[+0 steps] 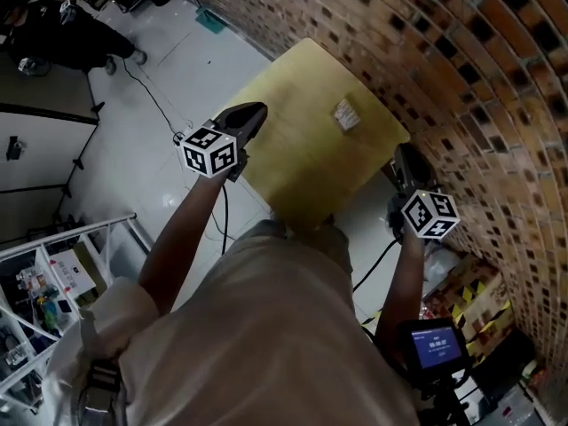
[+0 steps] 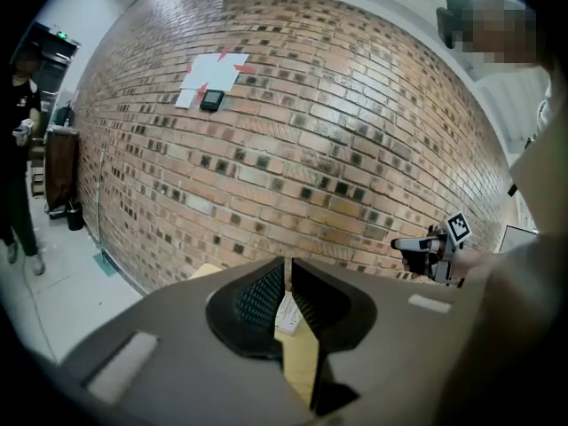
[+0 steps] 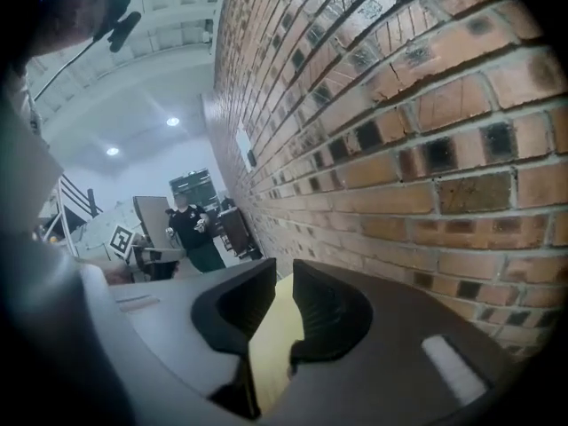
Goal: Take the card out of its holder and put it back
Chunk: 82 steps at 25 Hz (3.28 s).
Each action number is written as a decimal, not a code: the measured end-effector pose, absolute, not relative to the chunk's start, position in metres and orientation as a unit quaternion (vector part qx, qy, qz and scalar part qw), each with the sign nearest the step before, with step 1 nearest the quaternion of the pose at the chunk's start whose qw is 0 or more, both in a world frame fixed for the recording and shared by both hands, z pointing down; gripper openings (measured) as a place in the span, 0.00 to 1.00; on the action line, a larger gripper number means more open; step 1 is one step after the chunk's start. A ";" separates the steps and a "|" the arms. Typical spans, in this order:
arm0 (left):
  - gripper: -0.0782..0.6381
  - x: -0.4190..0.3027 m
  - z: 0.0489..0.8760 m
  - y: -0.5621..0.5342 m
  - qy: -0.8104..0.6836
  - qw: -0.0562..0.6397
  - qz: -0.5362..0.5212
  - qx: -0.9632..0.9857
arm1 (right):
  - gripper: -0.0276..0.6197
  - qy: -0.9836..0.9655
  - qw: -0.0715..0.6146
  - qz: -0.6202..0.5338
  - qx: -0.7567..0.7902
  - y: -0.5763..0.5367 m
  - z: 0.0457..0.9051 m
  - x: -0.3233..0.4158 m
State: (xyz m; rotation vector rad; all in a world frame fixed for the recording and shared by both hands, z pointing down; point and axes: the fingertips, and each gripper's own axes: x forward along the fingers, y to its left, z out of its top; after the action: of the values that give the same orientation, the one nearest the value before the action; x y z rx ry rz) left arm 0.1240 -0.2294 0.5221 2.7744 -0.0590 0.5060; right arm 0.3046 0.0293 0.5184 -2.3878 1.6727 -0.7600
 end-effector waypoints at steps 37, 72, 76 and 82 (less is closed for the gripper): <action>0.16 0.137 0.611 -0.168 -0.122 0.236 0.233 0.935 | 0.17 0.653 -0.090 -0.302 -0.689 -0.030 0.663 0.329; 0.17 0.134 0.610 -0.161 -0.149 0.242 0.259 0.923 | 0.17 0.659 -0.193 -0.363 -0.630 -0.107 0.815 0.347; 0.17 0.130 0.609 -0.162 -0.156 0.241 0.257 0.923 | 0.11 0.655 -0.198 -0.360 -0.634 -0.108 0.816 0.348; 0.17 0.122 0.605 -0.162 -0.166 0.240 0.252 0.923 | 0.07 0.655 -0.192 -0.355 -0.639 -0.110 0.813 0.346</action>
State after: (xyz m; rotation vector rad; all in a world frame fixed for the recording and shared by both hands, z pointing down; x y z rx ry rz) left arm 0.1224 -0.1617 0.6046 2.5258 -0.4553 0.6886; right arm 0.3460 -0.1097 0.8129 -2.2960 2.3542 -1.2752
